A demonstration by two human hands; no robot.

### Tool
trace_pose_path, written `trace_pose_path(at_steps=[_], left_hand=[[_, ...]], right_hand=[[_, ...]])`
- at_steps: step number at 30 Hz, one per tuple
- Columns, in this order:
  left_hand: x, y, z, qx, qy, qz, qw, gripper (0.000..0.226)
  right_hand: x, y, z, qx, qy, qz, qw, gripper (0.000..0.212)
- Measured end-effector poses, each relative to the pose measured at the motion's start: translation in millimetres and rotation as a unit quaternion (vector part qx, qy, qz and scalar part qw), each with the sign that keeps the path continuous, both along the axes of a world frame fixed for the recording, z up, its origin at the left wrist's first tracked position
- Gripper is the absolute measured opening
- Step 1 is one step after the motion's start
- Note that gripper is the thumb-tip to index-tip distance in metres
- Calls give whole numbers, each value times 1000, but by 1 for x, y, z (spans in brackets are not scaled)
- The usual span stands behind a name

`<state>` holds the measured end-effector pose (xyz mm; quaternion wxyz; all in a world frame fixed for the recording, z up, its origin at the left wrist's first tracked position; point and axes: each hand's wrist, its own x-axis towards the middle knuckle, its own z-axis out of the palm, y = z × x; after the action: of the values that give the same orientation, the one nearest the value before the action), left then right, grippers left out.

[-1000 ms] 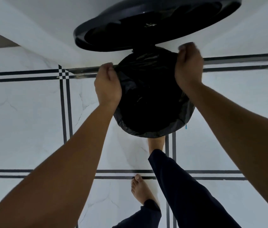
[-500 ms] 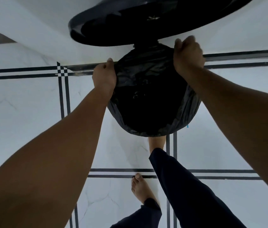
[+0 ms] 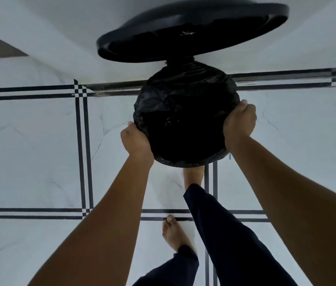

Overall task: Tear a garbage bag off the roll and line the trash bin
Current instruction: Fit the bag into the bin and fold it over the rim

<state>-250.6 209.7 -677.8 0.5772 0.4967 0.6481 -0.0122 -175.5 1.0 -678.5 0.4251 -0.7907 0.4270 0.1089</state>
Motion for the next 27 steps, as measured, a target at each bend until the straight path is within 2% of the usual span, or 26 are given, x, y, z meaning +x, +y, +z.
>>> trace_pose_path(at_steps=[2,4,6,9,11,14,16,18,21,23,25,27], left_hand=[[-9,5,-6,2,-4,-16,1000,30],[-21,6,-6,36,7,-23,999,32],[-28,0,0,32,24,-9,999,31],[-31,-22,12,-84,28,17,996,36],[-29,-33,17,-129,30,44,990,47],[-17,-39,23,-122,51,72,989,54],[-7,-39,26,-121,61,78,988,56],[-9,-39,26,-110,59,90,988,54],[-19,-37,28,-82,64,75,992,50],[-26,-35,26,-63,88,95,990,51],[-32,-39,29,-101,107,140,979,50],[-35,-47,30,-187,68,167,966,48]], right_hand=[[-4,-5,-1,-4,-5,4,1000,44],[-9,-5,0,-48,-3,-14,999,37],[-14,1,7,-97,45,-33,994,35],[-23,17,13,-5,115,-113,987,47],[-27,21,11,34,141,-133,980,55],[-26,14,-1,85,90,-158,980,56],[-24,11,1,111,65,-117,985,53],[-27,10,0,108,66,-112,986,53],[-31,8,5,107,76,-209,969,55],[-39,9,11,80,117,-209,967,57],[-51,12,12,79,152,-164,972,68],[-57,22,10,159,102,-167,968,72]])
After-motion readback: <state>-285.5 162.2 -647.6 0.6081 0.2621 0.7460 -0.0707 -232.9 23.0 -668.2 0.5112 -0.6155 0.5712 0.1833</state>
